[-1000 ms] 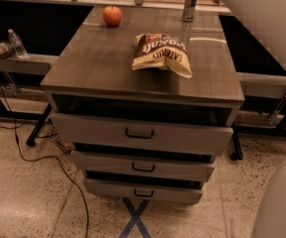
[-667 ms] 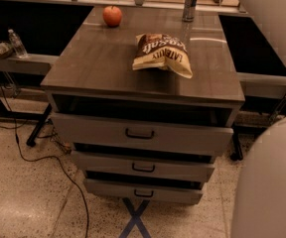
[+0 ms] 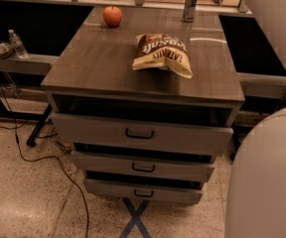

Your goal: Move white bowl near redbull can

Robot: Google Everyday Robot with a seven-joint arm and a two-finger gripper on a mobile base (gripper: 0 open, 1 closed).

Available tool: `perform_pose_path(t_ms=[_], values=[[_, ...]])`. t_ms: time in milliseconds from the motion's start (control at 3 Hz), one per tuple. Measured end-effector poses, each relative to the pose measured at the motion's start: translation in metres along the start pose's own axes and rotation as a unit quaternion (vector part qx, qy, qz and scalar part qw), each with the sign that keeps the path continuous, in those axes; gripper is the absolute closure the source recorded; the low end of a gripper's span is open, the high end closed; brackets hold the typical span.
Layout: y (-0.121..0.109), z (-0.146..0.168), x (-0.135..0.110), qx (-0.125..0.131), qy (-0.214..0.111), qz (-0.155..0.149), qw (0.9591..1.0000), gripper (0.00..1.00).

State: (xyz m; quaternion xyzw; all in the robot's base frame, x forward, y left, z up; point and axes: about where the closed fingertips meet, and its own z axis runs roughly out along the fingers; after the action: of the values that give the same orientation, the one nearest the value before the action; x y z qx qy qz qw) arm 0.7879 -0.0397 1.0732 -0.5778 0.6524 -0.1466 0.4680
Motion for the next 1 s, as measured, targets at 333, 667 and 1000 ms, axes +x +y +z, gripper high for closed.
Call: perform_pose_path(t_ms=[333,667,1000], values=[[-0.004,0.003,0.017,0.003,0.018,0.001,0.9998,1.00],[-0.017,0.008,0.068,0.012,0.066,-0.013,0.9977,1.00],[-0.022,0.012,0.128,0.010,0.114,-0.024,0.9931,1.00]])
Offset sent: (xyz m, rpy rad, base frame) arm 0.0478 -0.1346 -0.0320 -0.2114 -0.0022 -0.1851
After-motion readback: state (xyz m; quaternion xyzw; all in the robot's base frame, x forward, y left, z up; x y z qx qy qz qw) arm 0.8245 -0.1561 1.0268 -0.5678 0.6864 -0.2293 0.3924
